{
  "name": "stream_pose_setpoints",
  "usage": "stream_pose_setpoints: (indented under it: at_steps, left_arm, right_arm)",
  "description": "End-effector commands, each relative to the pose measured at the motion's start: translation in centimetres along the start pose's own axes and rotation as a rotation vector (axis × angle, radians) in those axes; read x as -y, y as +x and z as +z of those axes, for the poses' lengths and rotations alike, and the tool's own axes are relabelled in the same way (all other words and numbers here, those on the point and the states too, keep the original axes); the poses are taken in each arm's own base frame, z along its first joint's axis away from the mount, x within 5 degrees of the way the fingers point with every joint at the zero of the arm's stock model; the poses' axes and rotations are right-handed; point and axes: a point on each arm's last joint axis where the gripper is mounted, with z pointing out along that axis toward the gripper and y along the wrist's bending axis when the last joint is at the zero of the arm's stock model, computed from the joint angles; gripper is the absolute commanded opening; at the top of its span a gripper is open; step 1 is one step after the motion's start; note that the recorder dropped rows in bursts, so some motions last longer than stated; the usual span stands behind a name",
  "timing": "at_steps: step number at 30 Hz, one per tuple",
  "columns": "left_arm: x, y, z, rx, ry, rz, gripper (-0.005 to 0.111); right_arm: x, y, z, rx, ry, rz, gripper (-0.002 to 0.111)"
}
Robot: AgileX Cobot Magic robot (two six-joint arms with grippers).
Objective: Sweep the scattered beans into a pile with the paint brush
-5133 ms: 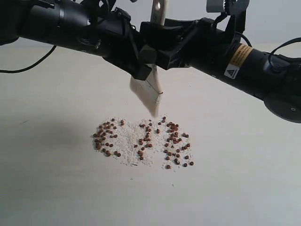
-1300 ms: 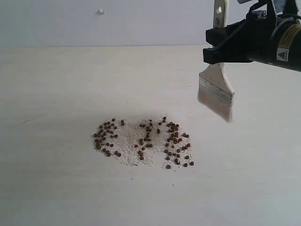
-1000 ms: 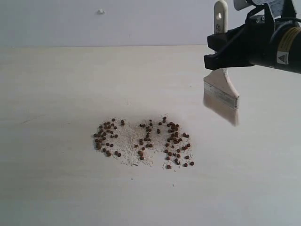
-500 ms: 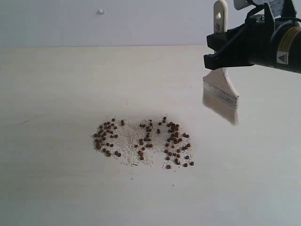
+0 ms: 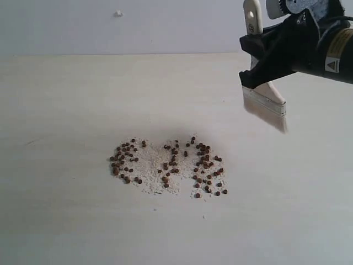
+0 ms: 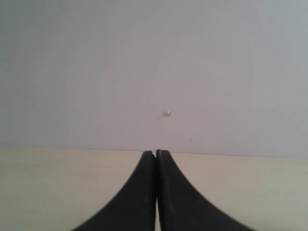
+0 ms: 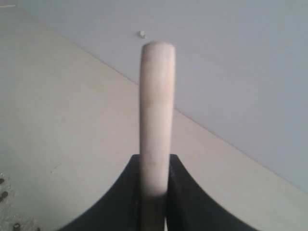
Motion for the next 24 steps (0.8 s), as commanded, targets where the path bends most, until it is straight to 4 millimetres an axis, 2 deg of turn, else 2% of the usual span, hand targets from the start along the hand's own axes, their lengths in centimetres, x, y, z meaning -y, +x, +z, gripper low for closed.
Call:
stream_pose_setpoints:
  at_steps: [1,8,11,16,20,24]
  left_arm:
    - [-0.1,0.0,-0.1,0.01,-0.015,-0.002,0.0]
    - [-0.1,0.0,-0.1,0.01,-0.015,-0.002,0.0]
    - [-0.1,0.0,-0.1,0.01,-0.015,-0.002,0.0]
    - [-0.1,0.0,-0.1,0.01,-0.015,-0.002,0.0]
    - [-0.1,0.0,-0.1,0.008,-0.012,-0.002,0.0]
    - [-0.1,0.0,-0.1,0.008,-0.012,-0.002,0.0]
  right_arm:
    - [-0.1,-1.1,-2.3,0.098,0.064,0.034,0.0]
    - [-2.0,-2.4,-6.1,0.226,0.178,0.127,0.0]
    - [-3.7,-2.4,-7.3,0.289,0.172,0.207,0.0]
    - [-6.7,-2.6,-6.9,0.32,0.088,0.317,0.0]
    - [-8.7,-2.5,-6.1,0.365,0.109,0.449,0.0]
    - [-11.8,-2.1,-4.8,0.409,0.163,0.524,0.0]
